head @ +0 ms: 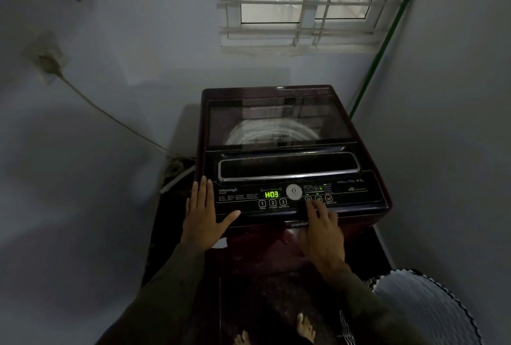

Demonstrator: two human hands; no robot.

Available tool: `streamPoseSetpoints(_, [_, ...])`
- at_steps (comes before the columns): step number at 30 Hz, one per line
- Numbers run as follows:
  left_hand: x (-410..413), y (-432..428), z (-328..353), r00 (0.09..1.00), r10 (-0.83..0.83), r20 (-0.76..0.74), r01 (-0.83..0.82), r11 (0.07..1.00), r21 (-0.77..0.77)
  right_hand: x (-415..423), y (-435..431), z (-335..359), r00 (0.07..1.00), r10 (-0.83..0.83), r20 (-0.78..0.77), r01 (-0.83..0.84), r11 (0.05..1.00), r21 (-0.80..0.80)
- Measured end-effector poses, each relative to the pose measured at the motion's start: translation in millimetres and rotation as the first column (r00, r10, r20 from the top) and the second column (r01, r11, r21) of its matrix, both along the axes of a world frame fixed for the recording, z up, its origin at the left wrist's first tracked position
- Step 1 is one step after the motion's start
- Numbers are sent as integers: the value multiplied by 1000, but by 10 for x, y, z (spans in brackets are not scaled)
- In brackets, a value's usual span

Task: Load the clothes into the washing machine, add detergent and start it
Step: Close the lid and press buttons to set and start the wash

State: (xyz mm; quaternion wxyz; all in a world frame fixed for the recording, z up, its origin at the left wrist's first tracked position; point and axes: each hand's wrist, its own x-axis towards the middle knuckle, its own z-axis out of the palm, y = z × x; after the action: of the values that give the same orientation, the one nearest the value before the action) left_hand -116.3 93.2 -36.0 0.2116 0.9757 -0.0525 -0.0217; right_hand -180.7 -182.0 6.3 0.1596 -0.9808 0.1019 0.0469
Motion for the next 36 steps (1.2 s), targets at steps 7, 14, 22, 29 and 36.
streamPoseSetpoints(7, [8,6,-13,1000,1,-3,-1,1000,21,-54,436,11,992,129,9,-130,990,49])
streamPoseSetpoints(14, [5,-2,-23,1000,7,19,-7,1000,30,-2,456,104,984,178,-15,-179,982,-66])
streamPoseSetpoints(22, [-2,-19,5,1000,12,2,-12,1000,6,3,441,90,977,209,-36,-211,974,-76])
streamPoseSetpoints(29, [-5,-19,34,999,25,-32,-24,1000,17,21,446,152,976,213,-44,-216,973,-80])
streamPoseSetpoints(36, [-24,-49,92,996,38,-81,-38,999,1,6,441,187,972,229,-47,-232,968,-96])
